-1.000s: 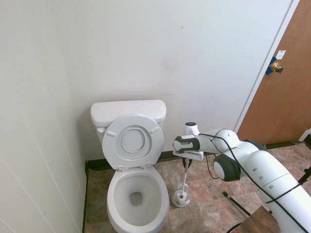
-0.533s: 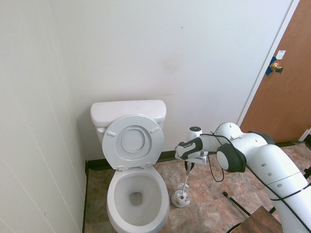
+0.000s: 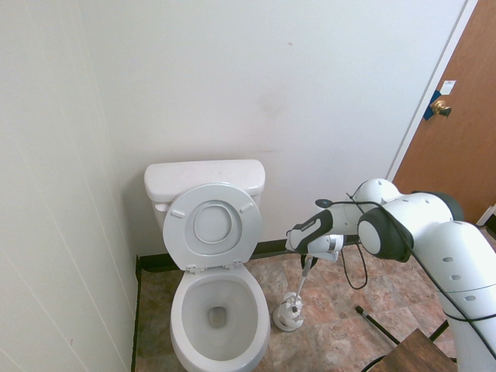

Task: Clean the toilet

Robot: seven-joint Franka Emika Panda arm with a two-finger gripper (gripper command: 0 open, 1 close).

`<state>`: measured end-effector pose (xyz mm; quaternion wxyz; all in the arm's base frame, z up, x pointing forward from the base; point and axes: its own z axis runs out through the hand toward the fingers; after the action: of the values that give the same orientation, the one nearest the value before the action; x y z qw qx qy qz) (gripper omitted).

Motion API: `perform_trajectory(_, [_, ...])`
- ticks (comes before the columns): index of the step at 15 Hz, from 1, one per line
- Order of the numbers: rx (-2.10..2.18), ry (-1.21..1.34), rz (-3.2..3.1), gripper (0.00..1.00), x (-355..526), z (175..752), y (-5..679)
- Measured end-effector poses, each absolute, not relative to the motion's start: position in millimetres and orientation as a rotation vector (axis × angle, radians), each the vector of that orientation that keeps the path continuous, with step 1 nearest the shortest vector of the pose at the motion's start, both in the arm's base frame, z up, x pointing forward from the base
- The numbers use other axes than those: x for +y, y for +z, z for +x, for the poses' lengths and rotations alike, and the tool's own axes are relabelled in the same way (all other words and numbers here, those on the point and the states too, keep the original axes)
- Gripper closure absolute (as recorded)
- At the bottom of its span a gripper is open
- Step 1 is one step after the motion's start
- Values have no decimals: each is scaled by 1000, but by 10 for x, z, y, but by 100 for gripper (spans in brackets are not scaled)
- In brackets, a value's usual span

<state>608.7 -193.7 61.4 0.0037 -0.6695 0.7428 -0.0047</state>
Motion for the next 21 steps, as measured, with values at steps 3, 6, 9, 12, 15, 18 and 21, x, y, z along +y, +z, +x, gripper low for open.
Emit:
perform_trajectory(3, [2329, -76, -2105, 100, -2053, 5892, 1202])
perform_trajectory(6, [2312, -145, -2104, 100, -2045, 5652, 1812])
perform_trajectory(9, [2269, -219, -2123, 100, -1824, 5360, 2377])
perform_trajectory(12, [2199, -284, -2204, 100, -1454, 5225, 2997])
perform_trajectory(15, [2144, -338, -2272, 100, -948, 5198, 3754])
perform_trajectory(18, [2036, -363, -2317, 100, -229, 5052, 4412])
perform_trajectory(21, [1947, -356, -2359, 100, 340, 5013, 4568])
